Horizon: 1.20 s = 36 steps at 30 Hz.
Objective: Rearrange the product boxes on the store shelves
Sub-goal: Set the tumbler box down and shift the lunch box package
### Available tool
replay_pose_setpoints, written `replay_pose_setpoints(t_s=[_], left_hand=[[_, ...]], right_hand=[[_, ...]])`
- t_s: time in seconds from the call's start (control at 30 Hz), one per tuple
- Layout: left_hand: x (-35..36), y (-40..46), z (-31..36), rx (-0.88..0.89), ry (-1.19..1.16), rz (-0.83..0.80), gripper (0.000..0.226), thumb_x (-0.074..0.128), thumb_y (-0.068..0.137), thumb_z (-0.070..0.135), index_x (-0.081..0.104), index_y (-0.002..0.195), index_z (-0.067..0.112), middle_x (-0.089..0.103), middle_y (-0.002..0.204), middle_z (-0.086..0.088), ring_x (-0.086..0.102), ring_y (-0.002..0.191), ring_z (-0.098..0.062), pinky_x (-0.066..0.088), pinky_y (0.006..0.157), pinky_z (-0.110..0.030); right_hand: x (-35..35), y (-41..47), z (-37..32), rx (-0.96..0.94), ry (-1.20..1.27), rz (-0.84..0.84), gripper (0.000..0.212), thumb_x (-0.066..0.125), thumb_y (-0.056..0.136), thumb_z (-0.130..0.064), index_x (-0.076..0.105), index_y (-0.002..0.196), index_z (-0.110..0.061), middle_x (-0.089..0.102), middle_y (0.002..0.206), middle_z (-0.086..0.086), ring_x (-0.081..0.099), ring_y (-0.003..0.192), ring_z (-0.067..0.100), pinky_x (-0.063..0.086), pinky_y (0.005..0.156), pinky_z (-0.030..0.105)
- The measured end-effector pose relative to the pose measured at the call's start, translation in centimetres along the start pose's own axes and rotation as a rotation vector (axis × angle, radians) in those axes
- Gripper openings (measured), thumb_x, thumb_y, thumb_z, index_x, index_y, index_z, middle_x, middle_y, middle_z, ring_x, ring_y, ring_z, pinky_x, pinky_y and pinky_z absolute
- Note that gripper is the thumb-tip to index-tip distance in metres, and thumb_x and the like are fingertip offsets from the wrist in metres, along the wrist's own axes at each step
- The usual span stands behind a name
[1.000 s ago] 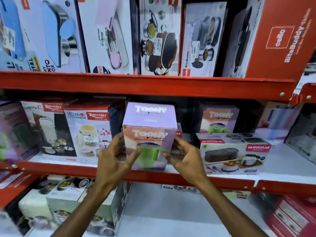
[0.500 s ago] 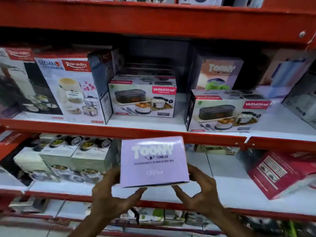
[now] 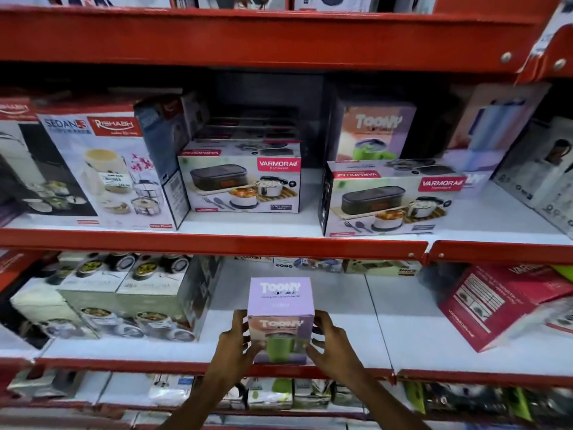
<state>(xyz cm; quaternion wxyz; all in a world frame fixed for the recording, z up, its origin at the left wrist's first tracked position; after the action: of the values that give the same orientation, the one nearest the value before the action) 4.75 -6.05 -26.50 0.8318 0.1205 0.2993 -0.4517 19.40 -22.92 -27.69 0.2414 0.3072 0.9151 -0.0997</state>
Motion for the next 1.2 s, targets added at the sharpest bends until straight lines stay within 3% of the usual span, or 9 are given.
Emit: replay_pose_setpoints(t_s=[0.13, 0.3, 0.37, 0.47, 0.6, 0.7, 0.8, 1.0, 1.2], left_hand=[[-2.8, -1.3, 1.3, -0.057, 0.036, 0.068, 0.061, 0.056, 0.087, -0.012, 0.046, 0.141, 0.017, 0.067, 0.133, -0.01, 0.072, 0.106, -0.023, 0.051, 0.08, -0.018], [-9.9, -2.7, 11.6, 0.165, -0.088, 0.605, 0.043, 0.065, 0.084, -0.013, 0.068, 0.089, 0.029, 0.073, 0.085, 0.013, 0.067, 0.085, 0.014, 0.044, 0.075, 0.005], [-10.5, -1.7, 17.0, 0.278, -0.14, 0.657, 0.03, 0.067, 0.087, 0.001, 0.069, 0.091, 0.03, 0.07, 0.086, 0.02, 0.064, 0.085, 0.019, 0.045, 0.074, 0.002], [-9.3, 1.8, 23.4, 0.327, -0.228, 0.525, 0.027, 0.068, 0.089, 0.014, 0.067, 0.111, 0.03, 0.071, 0.102, 0.018, 0.071, 0.093, 0.001, 0.053, 0.075, -0.006], [-6.0, 6.4, 27.3, 0.226, -0.169, 0.293, 0.063, 0.074, 0.089, 0.021, 0.047, 0.145, 0.014, 0.062, 0.143, -0.004, 0.062, 0.127, -0.024, 0.053, 0.105, -0.037], [-4.4, 7.6, 28.3, 0.206, -0.219, 0.201, 0.067, 0.076, 0.087, 0.022, 0.043, 0.145, 0.018, 0.062, 0.143, -0.004, 0.06, 0.126, -0.02, 0.05, 0.096, -0.027], [-5.0, 7.0, 27.9, 0.214, -0.315, 0.227, 0.06, 0.076, 0.085, 0.027, 0.047, 0.138, 0.029, 0.065, 0.139, -0.001, 0.063, 0.124, -0.019, 0.054, 0.099, -0.032], [-12.4, 3.0, 24.5, 0.235, -0.337, 0.425, 0.108, 0.053, 0.061, 0.092, 0.042, 0.151, 0.033, 0.062, 0.146, 0.003, 0.064, 0.126, -0.021, 0.058, 0.102, -0.051], [-21.8, 1.5, 17.7, 0.177, -0.218, 0.598, 0.05, 0.056, 0.085, 0.057, 0.061, 0.129, 0.033, 0.065, 0.127, -0.005, 0.068, 0.112, -0.027, 0.061, 0.093, -0.054]], right_hand=[[-3.0, -1.4, -2.0, -0.048, -0.06, 0.076, 0.065, 0.068, 0.09, -0.013, 0.038, 0.139, -0.045, 0.06, 0.14, -0.007, 0.06, 0.126, 0.005, 0.049, 0.104, 0.014], [-15.5, -4.9, -9.9, -0.292, 0.009, 0.748, 0.029, 0.066, 0.091, -0.017, 0.064, 0.115, -0.033, 0.072, 0.109, -0.015, 0.069, 0.099, 0.001, 0.058, 0.084, 0.014], [-20.6, -5.3, -12.2, -0.337, 0.047, 0.991, 0.022, 0.062, 0.092, -0.022, 0.064, 0.114, -0.024, 0.072, 0.11, -0.002, 0.067, 0.1, 0.006, 0.056, 0.083, 0.018], [-27.0, -3.9, -12.8, -0.225, 0.058, 1.175, 0.046, 0.067, 0.087, -0.012, 0.052, 0.13, -0.015, 0.058, 0.134, 0.011, 0.056, 0.117, 0.023, 0.048, 0.094, 0.027], [-31.6, 0.3, -9.9, 0.08, 0.151, 0.954, 0.061, 0.069, 0.088, -0.012, 0.042, 0.143, -0.015, 0.054, 0.146, 0.014, 0.054, 0.13, 0.033, 0.041, 0.1, 0.033], [-32.1, 1.8, -9.2, 0.122, 0.163, 0.825, 0.035, 0.066, 0.089, -0.011, 0.061, 0.122, -0.022, 0.073, 0.12, 0.01, 0.069, 0.111, 0.032, 0.055, 0.098, 0.043], [-31.6, 0.5, -10.0, 0.061, 0.103, 0.868, 0.028, 0.07, 0.088, -0.013, 0.066, 0.113, -0.024, 0.076, 0.102, 0.001, 0.074, 0.099, 0.029, 0.058, 0.089, 0.039], [-26.2, -2.2, -16.6, -0.135, 0.092, 0.928, 0.046, 0.078, 0.085, -0.024, 0.065, 0.129, -0.017, 0.076, 0.119, 0.006, 0.069, 0.101, 0.015, 0.052, 0.08, 0.018], [-15.9, 2.2, -21.3, -0.139, 0.201, 0.661, 0.057, 0.077, 0.087, -0.012, 0.055, 0.14, -0.009, 0.069, 0.129, 0.007, 0.059, 0.112, 0.009, 0.051, 0.085, 0.013]])
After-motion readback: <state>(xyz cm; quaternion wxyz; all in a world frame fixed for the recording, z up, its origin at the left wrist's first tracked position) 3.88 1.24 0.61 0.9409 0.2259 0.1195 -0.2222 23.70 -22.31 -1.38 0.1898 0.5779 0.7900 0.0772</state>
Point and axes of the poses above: each hand's wrist, its own y-axis towards the middle knuckle, its own x-axis out of the palm, z = x × y, the point moved 8 cm from there along y, towards the middle knuckle
